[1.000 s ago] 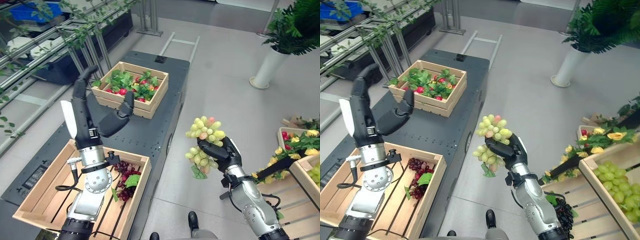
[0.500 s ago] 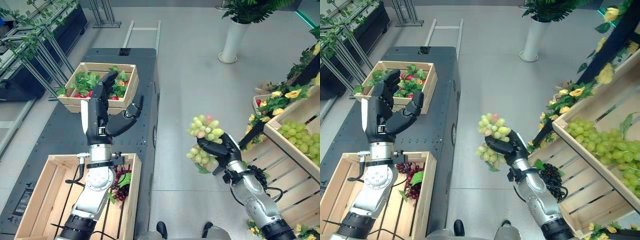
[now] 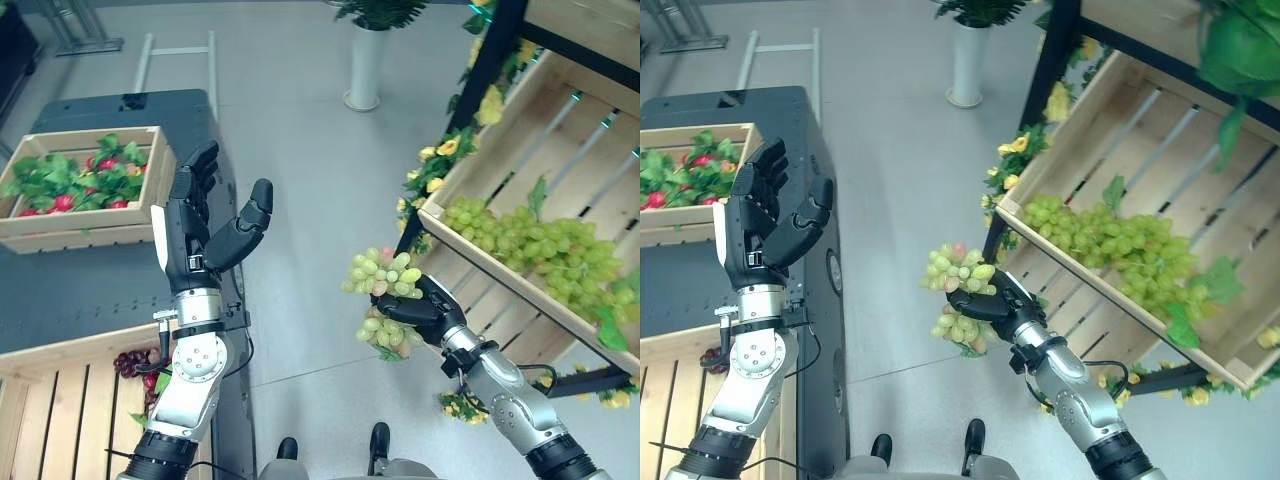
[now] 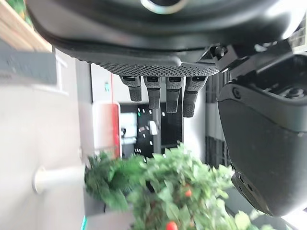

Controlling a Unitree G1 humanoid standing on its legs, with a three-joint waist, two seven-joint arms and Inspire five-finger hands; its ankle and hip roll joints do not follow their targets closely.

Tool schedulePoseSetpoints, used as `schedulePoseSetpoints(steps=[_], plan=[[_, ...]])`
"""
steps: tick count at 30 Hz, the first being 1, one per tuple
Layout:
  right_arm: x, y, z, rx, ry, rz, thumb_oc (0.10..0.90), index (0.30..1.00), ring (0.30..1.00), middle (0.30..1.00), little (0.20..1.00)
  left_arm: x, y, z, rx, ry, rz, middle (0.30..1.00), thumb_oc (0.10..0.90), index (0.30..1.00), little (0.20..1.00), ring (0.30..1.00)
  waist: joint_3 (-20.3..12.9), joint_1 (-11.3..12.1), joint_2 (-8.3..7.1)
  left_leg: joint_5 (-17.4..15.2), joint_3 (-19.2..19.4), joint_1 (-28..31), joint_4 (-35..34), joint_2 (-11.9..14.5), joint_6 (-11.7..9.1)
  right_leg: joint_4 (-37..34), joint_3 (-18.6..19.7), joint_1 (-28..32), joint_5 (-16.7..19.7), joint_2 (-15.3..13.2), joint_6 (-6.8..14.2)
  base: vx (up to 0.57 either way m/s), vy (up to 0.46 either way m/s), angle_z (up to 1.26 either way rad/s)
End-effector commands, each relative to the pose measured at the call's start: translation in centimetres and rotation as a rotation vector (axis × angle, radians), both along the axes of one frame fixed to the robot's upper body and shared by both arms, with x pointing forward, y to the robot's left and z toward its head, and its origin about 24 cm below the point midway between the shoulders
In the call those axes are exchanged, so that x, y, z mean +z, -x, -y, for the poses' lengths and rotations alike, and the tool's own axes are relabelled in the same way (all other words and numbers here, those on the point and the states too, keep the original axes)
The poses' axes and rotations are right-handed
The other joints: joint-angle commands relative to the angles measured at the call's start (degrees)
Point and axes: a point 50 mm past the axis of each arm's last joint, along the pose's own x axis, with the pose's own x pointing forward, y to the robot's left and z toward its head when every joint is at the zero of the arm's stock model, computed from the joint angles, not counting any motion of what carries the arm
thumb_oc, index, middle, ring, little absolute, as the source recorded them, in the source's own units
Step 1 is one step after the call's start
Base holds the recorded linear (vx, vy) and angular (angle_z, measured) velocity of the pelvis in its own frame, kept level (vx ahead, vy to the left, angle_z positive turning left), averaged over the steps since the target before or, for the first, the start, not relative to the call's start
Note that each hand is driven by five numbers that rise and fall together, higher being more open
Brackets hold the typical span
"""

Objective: Pick up the fruits from the basket on one side to the basket on the other side

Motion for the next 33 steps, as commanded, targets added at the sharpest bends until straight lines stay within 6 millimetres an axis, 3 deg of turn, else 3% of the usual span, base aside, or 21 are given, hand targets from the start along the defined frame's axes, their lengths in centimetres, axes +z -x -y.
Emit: schedulePoseSetpoints(steps=[1, 7, 10, 16, 20, 28, 33], plan=[[9.5, -1.0, -1.7, 0.161, -0.308, 0.437, 0.400, 0.300, 0.300, 0.300, 0.300, 3.8, -0.1, 0.4, -0.062, -0.009, 0.216, 0.900, 0.800, 0.900, 0.900, 0.900, -4.7, -0.9, 1.56, 3.3, -3.2, -6.4, -0.8, -1.0, 0.3, 0.6, -3.7, 5.3, -4.4, -2.2, 0.4, -0.01, 0.053, -0.15], [12.3, -1.3, -0.9, 0.143, -0.460, 0.562, 0.400, 0.300, 0.300, 0.300, 0.300, 3.9, -0.6, 0.4, -0.113, 0.019, 0.207, 0.900, 0.800, 0.900, 0.900, 0.900, -5.5, -1.2, 2.04, 2.3, -3.0, -5.1, -0.8, -1.0, 0.4, 1.8, -3.3, 5.6, -5.0, -3.0, 1.1, 0.02, 0.065, -0.04], [14.6, -2.0, 0.1, 0.027, -0.572, 0.610, 0.400, 0.300, 0.300, 0.300, 0.300, 4.0, -1.3, 0.7, -0.120, 0.032, 0.186, 0.900, 0.800, 0.900, 0.900, 0.900, -6.5, -1.8, 2.26, 1.6, -2.6, -4.5, -0.8, -0.8, 0.5, 1.4, -2.3, 5.8, -5.3, -3.0, 1.1, 0.02, 0.041, -0.02], [15.9, -3.0, 1.5, -0.149, -0.679, 0.594, 0.400, 0.300, 0.300, 0.300, 0.300, 4.3, -2.1, 1.0, -0.113, 0.054, 0.177, 0.900, 0.800, 0.900, 0.900, 0.900, -7.3, -2.4, 2.48, 1.1, -1.7, -4.1, -0.8, -0.3, 0.5, 0.8, -1.4, 5.9, -5.2, -3.0, 1.2, 0.01, 0.003, 0.00], [16.9, -3.7, 3.7, -0.350, -0.728, 0.594, 0.400, 0.300, 0.300, 0.300, 0.300, 4.2, -2.4, 1.2, -0.107, 0.055, 0.162, 0.900, 0.800, 0.900, 0.900, 0.900, -7.7, -2.7, 2.45, 0.9, -1.2, -3.8, -0.8, 0.1, 0.4, 0.4, -1.1, 6.2, -5.1, -2.8, 1.2, 0.00, 0.000, 0.00], [18.0, -4.9, 8.0, -0.732, -0.587, 0.610, 0.400, 0.300, 0.300, 0.300, 0.300, 4.6, -2.7, 1.4, -0.116, 0.018, 0.166, 0.900, 0.800, 0.900, 0.900, 0.900, -8.2, -2.9, 2.19, 0.9, -0.7, -3.7, -0.8, 0.6, 0.2, 0.2, -0.5, 6.2, -5.0, -2.4, 1.0, 0.01, -0.012, -0.04], [18.7, -5.5, 10.8, -0.946, -0.296, 0.654, 0.400, 0.300, 0.300, 0.300, 0.300, 4.6, -3.0, 1.4, -0.129, 0.015, 0.151, 0.900, 0.800, 0.900, 0.900, 0.900, -8.2, -2.7, 2.15, 0.8, -1.0, -3.6, -0.8, 0.7, 0.1, 0.2, -0.3, 6.3, -4.9, -2.3, 0.9, 0.00, -0.002, -0.01]])
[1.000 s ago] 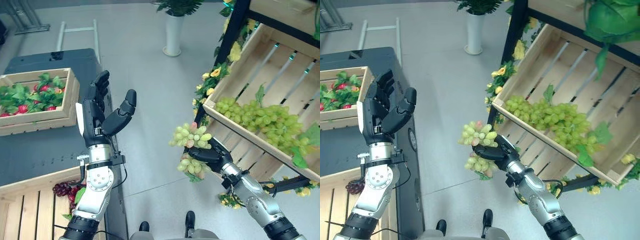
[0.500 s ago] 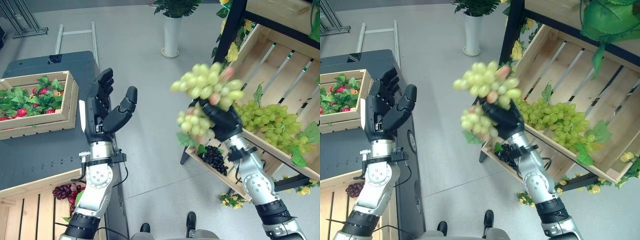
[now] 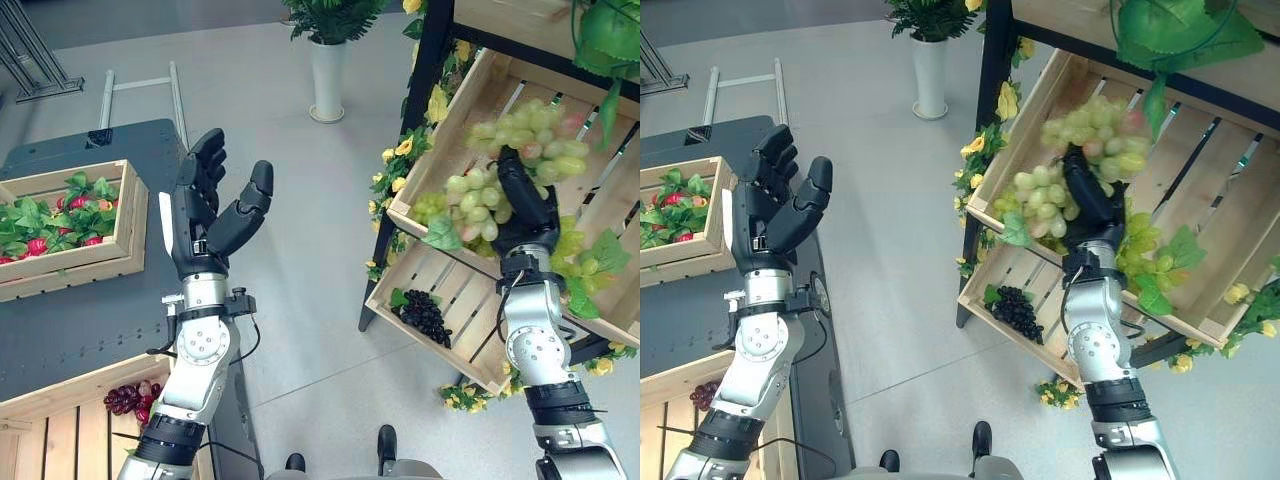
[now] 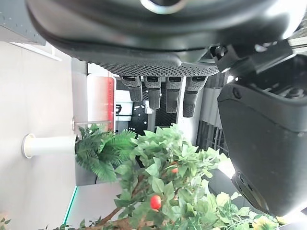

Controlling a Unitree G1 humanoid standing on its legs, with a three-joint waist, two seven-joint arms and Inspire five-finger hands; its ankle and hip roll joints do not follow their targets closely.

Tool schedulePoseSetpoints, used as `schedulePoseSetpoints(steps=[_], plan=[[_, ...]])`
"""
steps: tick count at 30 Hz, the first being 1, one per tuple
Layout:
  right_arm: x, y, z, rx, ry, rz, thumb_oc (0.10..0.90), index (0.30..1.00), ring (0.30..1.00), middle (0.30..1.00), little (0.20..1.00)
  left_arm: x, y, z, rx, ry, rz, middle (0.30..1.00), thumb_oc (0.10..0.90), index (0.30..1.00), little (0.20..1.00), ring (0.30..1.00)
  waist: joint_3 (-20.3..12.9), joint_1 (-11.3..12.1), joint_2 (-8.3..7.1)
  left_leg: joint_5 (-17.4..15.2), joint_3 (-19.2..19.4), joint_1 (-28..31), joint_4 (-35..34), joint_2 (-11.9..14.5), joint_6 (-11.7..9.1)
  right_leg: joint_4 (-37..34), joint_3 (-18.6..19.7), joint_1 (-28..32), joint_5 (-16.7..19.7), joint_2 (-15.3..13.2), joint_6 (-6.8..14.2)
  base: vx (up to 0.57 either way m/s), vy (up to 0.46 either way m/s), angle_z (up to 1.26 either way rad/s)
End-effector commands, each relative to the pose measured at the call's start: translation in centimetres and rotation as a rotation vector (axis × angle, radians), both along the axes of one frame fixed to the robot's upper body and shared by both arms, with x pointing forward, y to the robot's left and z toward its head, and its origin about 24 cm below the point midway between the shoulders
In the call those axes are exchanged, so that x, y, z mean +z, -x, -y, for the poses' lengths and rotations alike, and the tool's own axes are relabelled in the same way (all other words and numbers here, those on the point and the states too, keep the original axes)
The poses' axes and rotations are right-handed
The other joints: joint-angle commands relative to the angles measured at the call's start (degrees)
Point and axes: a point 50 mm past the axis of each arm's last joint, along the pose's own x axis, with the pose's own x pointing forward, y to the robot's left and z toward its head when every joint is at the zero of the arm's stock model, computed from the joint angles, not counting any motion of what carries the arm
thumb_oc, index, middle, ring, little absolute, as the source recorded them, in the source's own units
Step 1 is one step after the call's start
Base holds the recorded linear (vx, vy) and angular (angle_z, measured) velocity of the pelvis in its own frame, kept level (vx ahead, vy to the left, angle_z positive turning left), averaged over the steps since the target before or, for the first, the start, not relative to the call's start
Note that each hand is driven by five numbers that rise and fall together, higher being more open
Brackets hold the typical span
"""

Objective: Pick up the fruits from the basket on one side to the basket on the other side

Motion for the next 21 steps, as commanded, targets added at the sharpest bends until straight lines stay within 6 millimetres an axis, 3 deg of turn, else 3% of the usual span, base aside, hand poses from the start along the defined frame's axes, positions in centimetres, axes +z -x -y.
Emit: schedulePoseSetpoints(steps=[1, 9, 12, 13, 14, 15, 16, 21], plan=[[8.3, 0.0, 3.3, -0.270, 0.280, 0.268, 0.400, 0.300, 0.300, 0.300, 0.300, 3.7, -1.5, 0.9, -0.067, -0.059, 0.155, 0.900, 0.800, 0.900, 0.900, 0.900, -7.0, -0.4, -0.08, 0.8, -3.1, -5.2, -0.2, 0.8, 0.0, 0.1, -2.2, 6.0, -5.6, -2.5, 0.9, 0.00, 0.000, 0.00], [8.1, 0.2, 10.6, -0.620, 0.729, -0.039, 0.400, 0.300, 0.300, 0.300, 0.300, 3.8, -1.3, 1.1, -0.095, -0.072, 0.159, 0.900, 0.800, 0.900, 0.900, 0.900, -6.5, 0.3, -0.83, 1.2, -3.7, -5.4, -0.2, 0.8, -0.2, 0.1, -3.0, 6.2, -5.4, -2.5, 1.0, 0.00, 0.000, 0.00], [7.9, 0.1, 12.3, -0.660, 0.870, -0.170, 0.400, 0.300, 0.300, 0.300, 0.300, 4.0, -1.4, 1.3, -0.105, -0.074, 0.161, 0.900, 0.800, 0.900, 0.900, 0.900, -6.3, 0.7, -1.19, 1.3, -4.1, -5.5, -0.2, 0.6, -0.2, 0.1, -3.5, 6.2, -5.3, -2.7, 1.1, 0.00, -0.002, 0.01], [7.7, 0.0, 12.6, -0.660, 0.944, -0.226, 0.535, 0.502, 0.502, 0.502, 0.502, 4.1, -1.4, 1.4, -0.108, -0.077, 0.160, 0.900, 0.800, 0.900, 0.900, 0.900, -6.3, 0.8, -1.36, 1.4, -4.1, -5.6, -0.2, 0.6, -0.2, 0.1, -3.6, 6.2, -5.3, -2.7, 1.1, -0.02, -0.016, 0.04], [7.8, 0.0, 13.2, -0.681, 1.088, -0.313, 0.728, 0.792, 0.792, 0.792, 0.792, 4.1, -1.4, 1.5, -0.110, -0.078, 0.159, 0.900, 0.800, 0.900, 0.900, 0.900, -6.2, 0.9, -1.57, 1.5, -4.2, -5.7, -0.2, 0.6, -0.2, 0.1, -3.8, 6.2, -5.2, -2.8, 1.1, -0.02, -0.010, 0.03], [7.8, -0.1, 13.2, -0.681, 1.089, -0.312, 0.728, 0.792, 0.792, 0.792, 0.792, 4.1, -1.4, 1.4, -0.109, -0.077, 0.160, 0.900, 0.800, 0.900, 0.900, 0.900, -6.2, 0.9, -1.51, 1.5, -4.2, -5.6, -0.2, 0.6, -0.2, 0.1, -3.9, 6.2, -5.2, -2.8, 1.1, -0.03, -0.010, 0.03], [8.0, 0.0, 13.9, -0.711, 1.261, -0.402, 0.800, 0.900, 0.900, 0.900, 0.900, 4.2, -1.5, 1.5, -0.115, -0.083, 0.157, 0.900, 0.800, 0.900, 0.900, 0.900, -6.0, 1.1, -1.83, 1.6, -4.3, -5.7, -0.2, 0.6, -0.2, 0.1, -4.0, 6.2, -5.1, -2.8, 1.2, -0.04, -0.009, 0.03], [8.3, 0.2, 16.2, -0.719, 1.434, -0.650, 0.800, 0.900, 0.900, 0.900, 0.900, 4.4, -1.5, 2.1, -0.131, -0.092, 0.157, 0.900, 0.800, 0.900, 0.900, 0.900, -5.8, 1.5, -2.82, 1.4, -4.5, -5.5, -0.2, 0.5, -0.1, 0.1, -4.5, 6.5, -5.2, -2.7, 1.4, -0.02, -0.005, 0.01]])
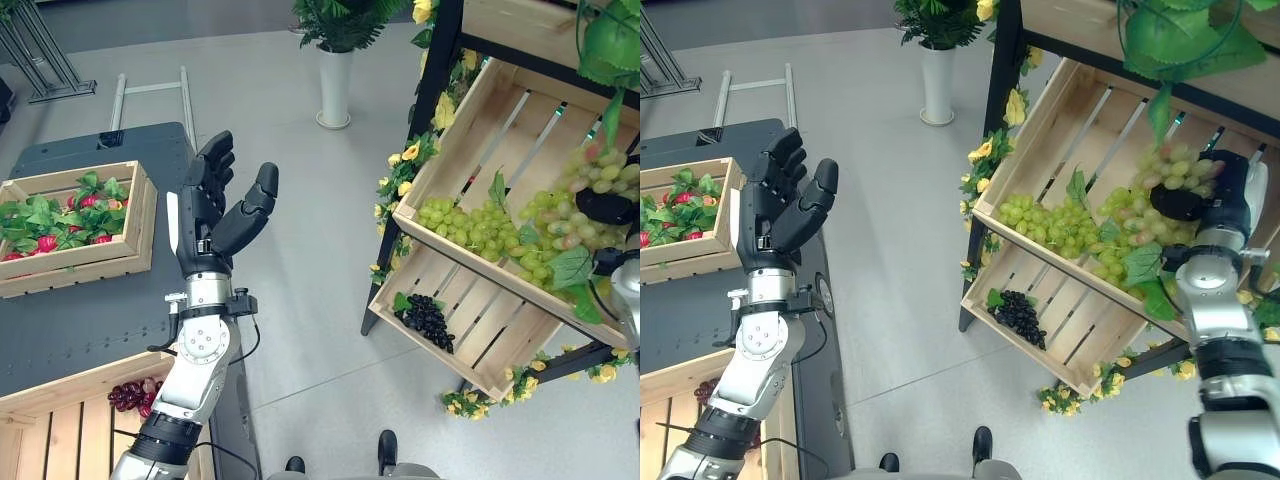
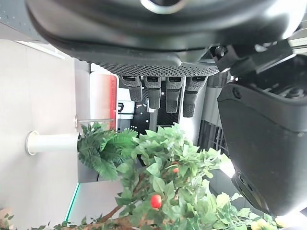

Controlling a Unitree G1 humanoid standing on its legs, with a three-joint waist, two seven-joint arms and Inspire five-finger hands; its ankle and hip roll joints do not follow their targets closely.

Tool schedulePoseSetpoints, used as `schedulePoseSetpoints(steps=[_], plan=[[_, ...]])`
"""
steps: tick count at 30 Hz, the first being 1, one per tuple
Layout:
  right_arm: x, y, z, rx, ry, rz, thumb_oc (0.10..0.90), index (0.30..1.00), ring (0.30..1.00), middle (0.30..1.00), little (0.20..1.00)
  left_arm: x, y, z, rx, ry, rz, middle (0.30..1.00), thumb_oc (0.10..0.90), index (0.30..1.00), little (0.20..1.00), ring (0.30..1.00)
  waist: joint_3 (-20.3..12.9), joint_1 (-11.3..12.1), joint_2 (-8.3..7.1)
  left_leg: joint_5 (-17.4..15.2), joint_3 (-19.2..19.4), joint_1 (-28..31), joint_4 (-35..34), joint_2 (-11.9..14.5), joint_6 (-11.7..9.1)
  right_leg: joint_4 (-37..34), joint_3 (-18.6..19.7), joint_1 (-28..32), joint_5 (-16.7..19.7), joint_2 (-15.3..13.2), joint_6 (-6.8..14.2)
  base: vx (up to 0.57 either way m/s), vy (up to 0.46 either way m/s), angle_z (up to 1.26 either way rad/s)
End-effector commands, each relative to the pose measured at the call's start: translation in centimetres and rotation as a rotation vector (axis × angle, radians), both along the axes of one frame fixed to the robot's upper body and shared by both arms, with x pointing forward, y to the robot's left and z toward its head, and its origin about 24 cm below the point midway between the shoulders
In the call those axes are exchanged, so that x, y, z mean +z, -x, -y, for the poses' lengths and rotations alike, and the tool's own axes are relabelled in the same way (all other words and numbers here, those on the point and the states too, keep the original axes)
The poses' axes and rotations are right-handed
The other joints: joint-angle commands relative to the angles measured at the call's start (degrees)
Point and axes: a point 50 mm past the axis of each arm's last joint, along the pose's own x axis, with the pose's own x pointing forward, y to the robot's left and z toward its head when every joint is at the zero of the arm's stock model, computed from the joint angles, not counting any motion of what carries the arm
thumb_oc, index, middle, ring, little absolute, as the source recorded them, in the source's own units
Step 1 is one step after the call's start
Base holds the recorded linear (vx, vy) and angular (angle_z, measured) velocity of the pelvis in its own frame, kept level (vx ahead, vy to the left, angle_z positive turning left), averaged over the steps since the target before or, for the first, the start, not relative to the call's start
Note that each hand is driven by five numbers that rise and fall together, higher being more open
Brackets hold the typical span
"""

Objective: Pick up the fruits from the basket on one side to the basket on the other side

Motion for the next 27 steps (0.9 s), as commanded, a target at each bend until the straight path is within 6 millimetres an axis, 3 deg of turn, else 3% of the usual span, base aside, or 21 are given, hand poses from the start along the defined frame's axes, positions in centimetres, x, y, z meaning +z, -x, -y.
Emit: schedulePoseSetpoints(steps=[1, 7, 14, 22, 27], plan=[[5.3, 0.4, 2.6, -0.113, 0.182, -0.015, 0.800, 0.900, 0.900, 0.900, 0.900, 4.5, -1.2, 2.0, -0.097, -0.076, 0.200, 0.900, 0.800, 0.900, 0.900, 0.900, -4.3, 0.5, -0.81, 1.8, -3.7, -5.7, -0.2, 0.5, -0.1, 0.1, -4.0, 5.8, -4.9, -2.6, 1.3, 0.00, 0.000, 0.00], [6.2, -0.6, 1.6, -0.052, 0.204, -0.052, 0.800, 0.900, 0.900, 0.900, 0.900, 5.0, -1.4, 2.2, -0.106, -0.089, 0.204, 0.900, 0.800, 0.900, 0.900, 0.900, -4.1, 0.7, -1.24, 1.9, -3.8, -5.7, -0.2, 0.5, 0.0, 0.1, -3.8, 5.7, -4.7, -2.6, 1.4, -0.02, 0.002, 0.00], [7.0, -1.1, -0.5, 0.060, 0.122, 0.085, 0.800, 0.900, 0.900, 0.900, 0.900, 5.1, -1.4, 1.9, -0.104, -0.086, 0.208, 0.900, 0.800, 0.900, 0.900, 0.900, -3.9, 0.5, -1.16, 1.8, -3.8, -5.7, -0.2, 0.4, 0.0, 0.1, -3.6, 5.8, -4.6, -2.6, 1.5, 0.00, 0.000, 0.00], [8.6, -1.4, -6.1, 0.414, -0.108, 0.369, 0.800, 0.900, 0.900, 0.900, 0.900, 5.0, -1.4, 1.4, -0.097, -0.076, 0.219, 0.900, 0.800, 0.900, 0.900, 0.900, -3.8, -0.1, -0.48, 1.5, -3.9, -5.4, -0.2, 0.4, -0.1, 0.2, -3.1, 5.7, -4.9, -2.6, 1.5, 0.00, 0.000, 0.00], [7.6, -1.3, -10.2, 0.671, -0.268, 0.418, 0.800, 0.900, 0.900, 0.900, 0.900, 4.5, -1.3, 1.3, -0.086, -0.065, 0.214, 0.900, 0.800, 0.900, 0.900, 0.900, -3.9, -0.5, -0.05, 1.1, -3.9, -5.2, -0.2, 0.3, 0.0, 0.2, -2.7, 5.9, -5.3, -2.7, 1.4, 0.00, 0.000, 0.00]])
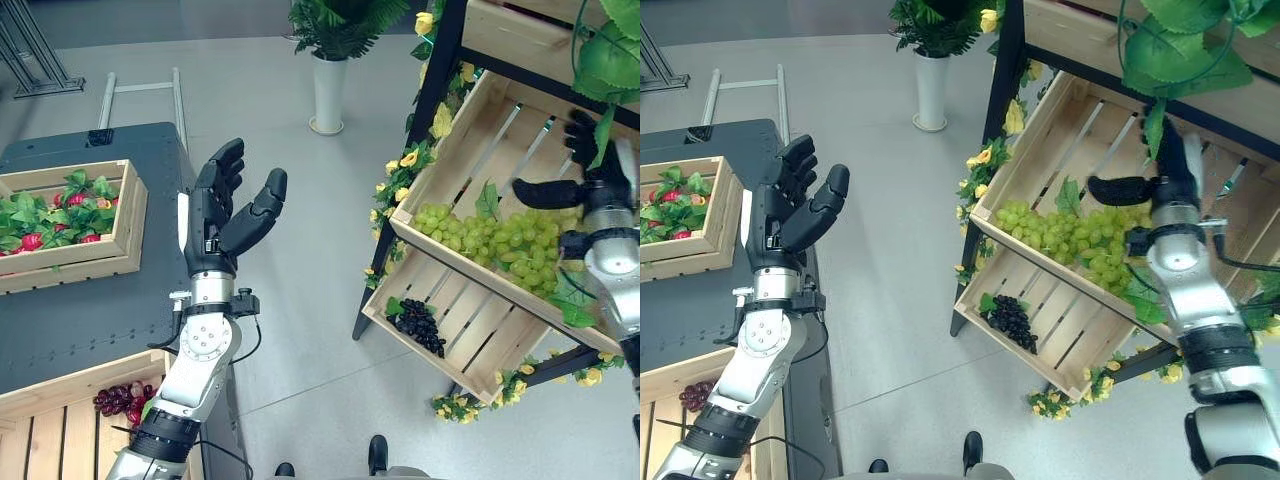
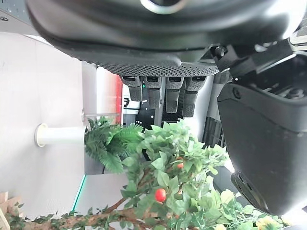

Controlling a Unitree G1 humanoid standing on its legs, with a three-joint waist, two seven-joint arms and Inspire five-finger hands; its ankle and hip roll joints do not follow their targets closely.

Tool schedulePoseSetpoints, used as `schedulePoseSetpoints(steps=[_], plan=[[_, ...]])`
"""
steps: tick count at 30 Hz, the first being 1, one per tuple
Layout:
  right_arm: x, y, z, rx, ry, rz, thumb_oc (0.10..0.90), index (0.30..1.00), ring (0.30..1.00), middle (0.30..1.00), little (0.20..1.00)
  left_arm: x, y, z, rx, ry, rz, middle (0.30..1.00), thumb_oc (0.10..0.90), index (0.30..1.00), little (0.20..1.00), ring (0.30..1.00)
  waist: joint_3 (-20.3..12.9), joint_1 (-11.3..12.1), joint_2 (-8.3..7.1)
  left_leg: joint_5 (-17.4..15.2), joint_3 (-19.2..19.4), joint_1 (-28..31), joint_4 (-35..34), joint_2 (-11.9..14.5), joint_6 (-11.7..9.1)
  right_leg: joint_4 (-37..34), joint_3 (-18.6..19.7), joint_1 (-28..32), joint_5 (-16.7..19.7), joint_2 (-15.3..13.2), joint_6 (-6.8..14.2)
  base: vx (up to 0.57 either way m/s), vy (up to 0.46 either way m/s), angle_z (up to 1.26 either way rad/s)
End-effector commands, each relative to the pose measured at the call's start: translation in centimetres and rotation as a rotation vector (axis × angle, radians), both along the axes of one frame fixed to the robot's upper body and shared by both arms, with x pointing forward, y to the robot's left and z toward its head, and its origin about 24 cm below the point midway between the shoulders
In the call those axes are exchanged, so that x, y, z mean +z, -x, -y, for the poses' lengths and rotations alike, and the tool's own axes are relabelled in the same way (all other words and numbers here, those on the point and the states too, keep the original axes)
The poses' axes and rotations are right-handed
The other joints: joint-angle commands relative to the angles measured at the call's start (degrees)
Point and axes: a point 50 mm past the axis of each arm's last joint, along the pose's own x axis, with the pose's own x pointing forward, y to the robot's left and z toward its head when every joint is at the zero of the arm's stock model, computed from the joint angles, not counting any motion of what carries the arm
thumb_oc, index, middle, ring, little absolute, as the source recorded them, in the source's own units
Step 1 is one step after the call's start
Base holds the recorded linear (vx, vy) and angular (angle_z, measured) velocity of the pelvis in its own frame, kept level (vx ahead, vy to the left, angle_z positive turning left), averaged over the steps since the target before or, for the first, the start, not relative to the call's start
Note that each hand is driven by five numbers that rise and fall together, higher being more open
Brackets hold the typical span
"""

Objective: Pick up the fruits from the basket on one side to the basket on the other side

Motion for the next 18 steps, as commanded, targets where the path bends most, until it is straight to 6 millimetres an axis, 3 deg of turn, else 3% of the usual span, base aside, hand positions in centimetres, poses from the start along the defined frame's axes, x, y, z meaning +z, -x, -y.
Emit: schedulePoseSetpoints(steps=[1, 6, 13, 18], plan=[[6.0, 0.8, -1.6, 0.188, -0.086, 0.288, 0.800, 0.900, 0.900, 0.900, 0.900, 4.8, -0.9, 0.9, -0.062, -0.041, 0.260, 0.900, 0.800, 0.900, 0.900, 0.900, -3.3, 0.3, 0.97, 1.1, -3.8, -5.0, -0.2, 0.4, -0.1, 0.1, -2.8, 6.1, -5.3, -2.7, 1.4, 0.00, 0.000, 0.00], [4.5, 1.1, -5.9, 0.463, -0.257, 0.260, 0.800, 0.900, 0.900, 0.900, 0.900, 4.4, -0.8, 0.9, -0.047, -0.029, 0.255, 0.900, 0.800, 0.900, 0.900, 0.900, -3.5, 0.1, 1.35, 0.8, -3.6, -4.8, -0.2, 0.3, -0.1, 0.1, -2.9, 6.3, -5.5, -2.9, 1.4, 0.00, 0.000, 0.00], [2.4, 1.9, -9.1, 0.677, -0.420, 0.188, 0.800, 0.900, 0.900, 0.900, 0.900, 3.9, -0.4, 0.9, -0.028, -0.019, 0.248, 0.900, 0.800, 0.900, 0.900, 0.900, -3.8, 0.4, 1.68, 0.8, -3.7, -4.8, -0.2, 0.0, -0.1, 0.1, -3.2, 6.4, -5.5, -3.2, 1.5, 0.00, 0.021, 0.00], [0.0, 3.6, -11.1, 0.819, -0.586, 0.158, 0.800, 0.900, 0.900, 0.900, 0.900, 2.9, 0.3, 0.5, 0.011, -0.007, 0.232, 0.900, 0.800, 0.900, 0.900, 0.900, -3.9, 0.7, 2.02, 0.8, -3.5, -5.0, -0.2, -0.6, 0.2, 0.1, -3.9, 6.4, -5.4, -3.7, 1.7, 0.00, 0.068, 0.00]])
